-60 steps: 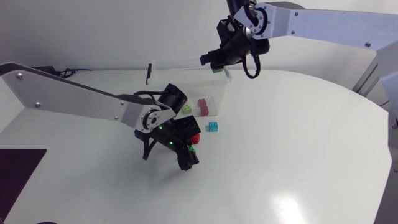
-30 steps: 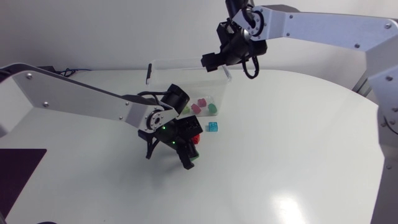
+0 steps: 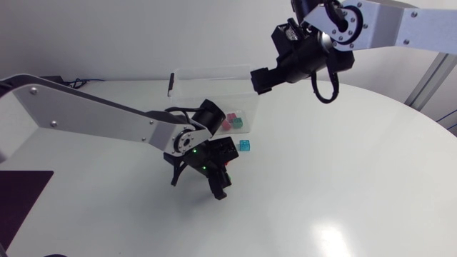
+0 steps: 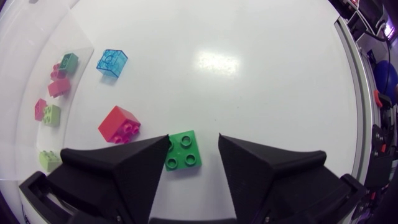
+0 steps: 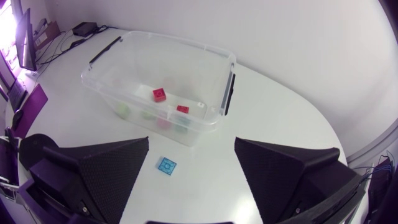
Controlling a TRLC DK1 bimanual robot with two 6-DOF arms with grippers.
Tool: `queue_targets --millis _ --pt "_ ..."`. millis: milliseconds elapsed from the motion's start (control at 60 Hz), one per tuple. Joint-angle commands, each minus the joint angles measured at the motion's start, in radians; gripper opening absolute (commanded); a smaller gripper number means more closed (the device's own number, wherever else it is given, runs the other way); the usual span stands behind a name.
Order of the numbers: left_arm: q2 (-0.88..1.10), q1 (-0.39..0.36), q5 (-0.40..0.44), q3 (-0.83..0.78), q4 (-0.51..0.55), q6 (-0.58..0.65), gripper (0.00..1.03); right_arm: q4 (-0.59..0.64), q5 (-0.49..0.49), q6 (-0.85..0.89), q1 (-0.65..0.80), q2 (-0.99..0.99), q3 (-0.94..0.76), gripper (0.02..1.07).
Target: Place the duplo bricks in the container
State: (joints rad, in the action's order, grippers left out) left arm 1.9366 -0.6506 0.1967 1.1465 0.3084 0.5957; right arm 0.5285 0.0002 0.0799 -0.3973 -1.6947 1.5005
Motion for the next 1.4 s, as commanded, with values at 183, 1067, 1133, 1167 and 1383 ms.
queue_targets --millis 183,1067,1133,1167,1383 --pt "0.073 -0.003 -0.06 -0.018 0.035 0.007 0.43 -0.056 -0.032 0.012 0.005 0.082 -0.172 1.02" --pt "0.159 0.037 -0.1 -0.019 0.107 0.104 0.81 -0.108 -0.062 0.024 0.035 0.184 -0.362 1.02" --pt "0.165 0.048 -0.1 -0.016 0.107 0.113 0.81 -0.108 -0.066 0.026 0.035 0.185 -0.365 1.02" --pt "0.167 0.051 -0.1 -0.014 0.109 0.116 0.8 -0.11 -0.069 0.026 0.037 0.185 -0.37 1.02" --pt "0.065 0.063 -0.083 -0.045 0.135 0.131 0.8 -0.122 -0.069 0.034 0.041 0.187 -0.388 1.02"
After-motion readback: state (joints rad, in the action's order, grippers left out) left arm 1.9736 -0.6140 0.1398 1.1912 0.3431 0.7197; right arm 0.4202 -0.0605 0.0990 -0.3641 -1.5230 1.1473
